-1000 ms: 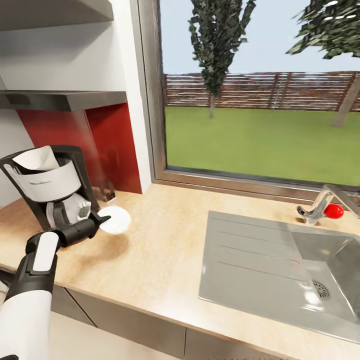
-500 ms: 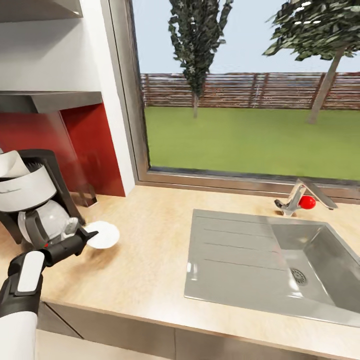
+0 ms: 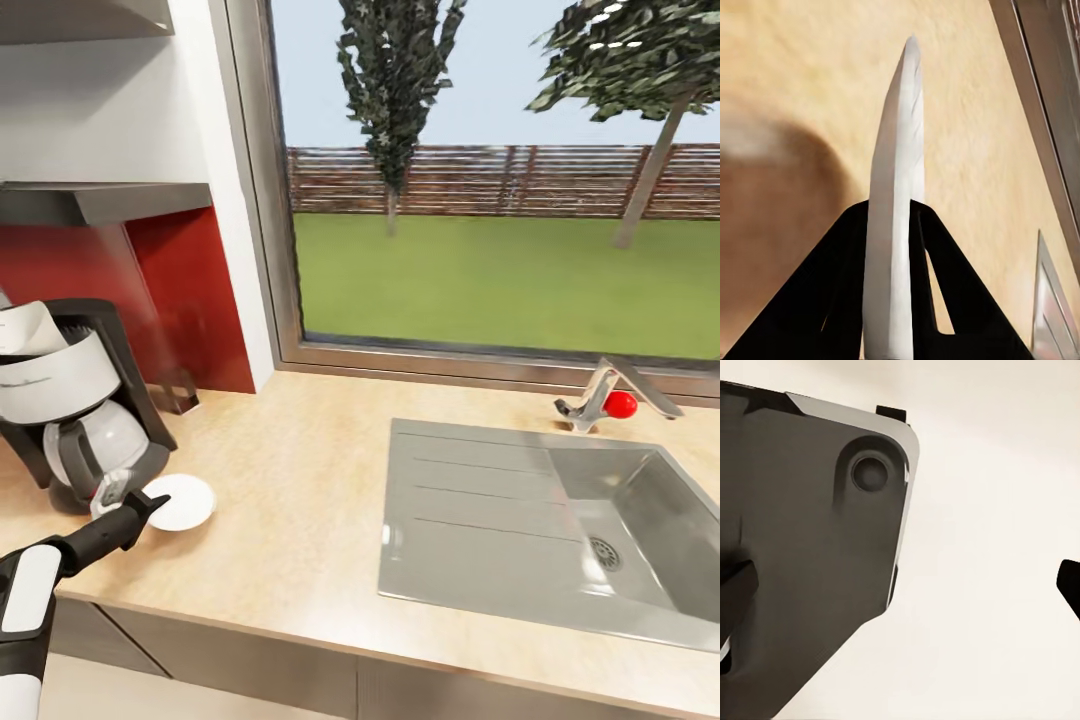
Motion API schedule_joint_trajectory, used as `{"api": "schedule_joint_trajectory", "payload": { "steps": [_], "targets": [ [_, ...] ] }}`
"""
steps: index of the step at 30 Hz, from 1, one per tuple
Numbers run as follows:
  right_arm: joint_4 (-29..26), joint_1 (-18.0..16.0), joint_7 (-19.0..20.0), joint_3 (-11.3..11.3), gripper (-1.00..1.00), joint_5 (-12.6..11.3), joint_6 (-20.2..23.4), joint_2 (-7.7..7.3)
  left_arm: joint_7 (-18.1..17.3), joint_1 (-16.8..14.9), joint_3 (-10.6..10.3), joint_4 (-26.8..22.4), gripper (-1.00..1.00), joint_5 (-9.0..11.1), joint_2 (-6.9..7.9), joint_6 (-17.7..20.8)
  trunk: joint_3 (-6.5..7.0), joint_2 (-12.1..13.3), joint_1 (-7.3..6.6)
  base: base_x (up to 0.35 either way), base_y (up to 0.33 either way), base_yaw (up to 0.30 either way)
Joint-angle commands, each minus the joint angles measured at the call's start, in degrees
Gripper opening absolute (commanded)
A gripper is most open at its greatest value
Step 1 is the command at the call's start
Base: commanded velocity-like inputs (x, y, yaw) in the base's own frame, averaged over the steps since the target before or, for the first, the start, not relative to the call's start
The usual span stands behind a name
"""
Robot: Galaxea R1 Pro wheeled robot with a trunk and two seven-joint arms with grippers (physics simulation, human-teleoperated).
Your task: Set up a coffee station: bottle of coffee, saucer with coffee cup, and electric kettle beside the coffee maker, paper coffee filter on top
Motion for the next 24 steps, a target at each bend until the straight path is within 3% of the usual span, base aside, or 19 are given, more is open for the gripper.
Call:
{"api": "schedule_joint_trajectory", "payload": {
  "steps": [1, 7, 14, 22, 23, 24],
  "targets": [
    [-0.15, -0.05, 0.37, -0.34, 1.0, 0.29, 0.08, 0.02, -0.37, -0.05, 0.15, 0.0, -1.0, -0.32, -0.02, 0.29, -0.11, -0.12, 0.03, 0.0, 0.264, 0.0],
    [-0.15, -0.05, 0.37, -0.34, 1.0, 0.29, 0.08, -0.01, -0.18, 0.3, 0.27, -0.02, -1.0, -0.49, 0.16, 0.17, -0.11, -0.12, 0.03, 0.0, 0.085, 0.0],
    [-0.15, -0.05, 0.37, -0.34, 1.0, 0.29, 0.08, -0.02, -0.15, 0.34, 0.08, 0.35, -1.0, -3.69, -0.03, 0.03, -0.11, -0.12, 0.03, 0.0, 0.002, 0.0],
    [-0.15, -0.05, 0.37, -0.42, 1.0, 0.29, 0.08, -0.1, -0.27, 0.34, 0.01, 1.41, -1.0, -3.79, 0.01, -0.08, -0.11, -0.12, 0.03, 0.0, 0.0, 0.0],
    [-0.15, -0.05, 0.37, -0.42, 1.0, 0.29, 0.08, -0.1, -0.26, 0.34, 0.04, 1.41, 1.0, -3.81, 0.03, -0.17, -0.11, -0.12, 0.03, 0.0, 0.0, 0.0],
    [-0.15, -0.05, 0.37, -0.42, 1.0, 0.29, 0.08, -0.1, -0.25, 0.34, 0.08, 1.42, 1.0, -3.85, 0.05, -0.88, -0.11, -0.12, 0.03, 0.0, 0.0, 0.0]
  ]
}}
